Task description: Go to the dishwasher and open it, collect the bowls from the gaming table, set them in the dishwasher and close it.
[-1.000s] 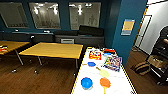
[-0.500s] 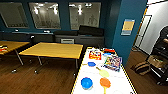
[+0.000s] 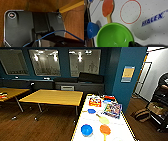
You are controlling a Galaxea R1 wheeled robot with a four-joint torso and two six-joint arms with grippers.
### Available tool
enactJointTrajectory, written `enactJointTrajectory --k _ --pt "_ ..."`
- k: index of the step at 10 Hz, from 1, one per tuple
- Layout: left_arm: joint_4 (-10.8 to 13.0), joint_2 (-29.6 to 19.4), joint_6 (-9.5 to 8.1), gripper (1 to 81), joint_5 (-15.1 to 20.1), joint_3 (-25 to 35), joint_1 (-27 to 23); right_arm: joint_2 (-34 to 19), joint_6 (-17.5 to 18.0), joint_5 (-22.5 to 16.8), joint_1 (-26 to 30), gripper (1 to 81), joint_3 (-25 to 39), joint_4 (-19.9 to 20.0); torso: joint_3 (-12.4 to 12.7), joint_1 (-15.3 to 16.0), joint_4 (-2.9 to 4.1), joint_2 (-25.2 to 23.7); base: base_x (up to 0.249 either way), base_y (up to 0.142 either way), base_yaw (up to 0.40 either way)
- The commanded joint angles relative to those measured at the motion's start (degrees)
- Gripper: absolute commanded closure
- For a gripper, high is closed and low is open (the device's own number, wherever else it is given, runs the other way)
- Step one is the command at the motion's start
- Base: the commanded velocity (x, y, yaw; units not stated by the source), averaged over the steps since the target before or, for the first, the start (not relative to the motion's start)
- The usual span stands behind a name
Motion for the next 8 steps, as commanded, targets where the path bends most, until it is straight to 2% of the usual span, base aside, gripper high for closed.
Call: enactJointTrajectory --k 1,3,4,6,8 --pt "0.50 0.20 0.42 1.0 2.38 0.80 -2.41 -16.49 -0.11 2.16 3.30 81.1 17.20 -0.04 0.00 0.00 0.00 0.00 0.000 0.000 0.000" --pt "0.50 0.29 0.42 1.0 2.38 0.98 -2.49 -21.84 -2.38 6.55 -2.32 81.1 23.34 -3.35 0.02 0.00 0.00 0.00 0.000 0.000 0.000" --pt "1.28 0.20 0.42 1.0 2.30 0.98 -2.49 -23.27 -3.27 8.76 -5.40 81.1 24.86 -5.22 0.02 0.00 0.00 0.00 0.000 0.000 0.000" --pt "1.55 0.11 0.42 1.0 2.20 1.15 -2.49 -27.56 -4.15 16.30 -12.24 81.1 28.63 -11.28 0.02 0.00 0.00 0.00 0.000 0.000 0.000" --pt "1.73 -0.94 0.42 1.0 1.59 2.47 -2.41 -29.24 -4.15 22.54 -20.67 81.1 27.86 -18.12 0.02 0.00 0.00 0.00 0.000 0.000 0.000"
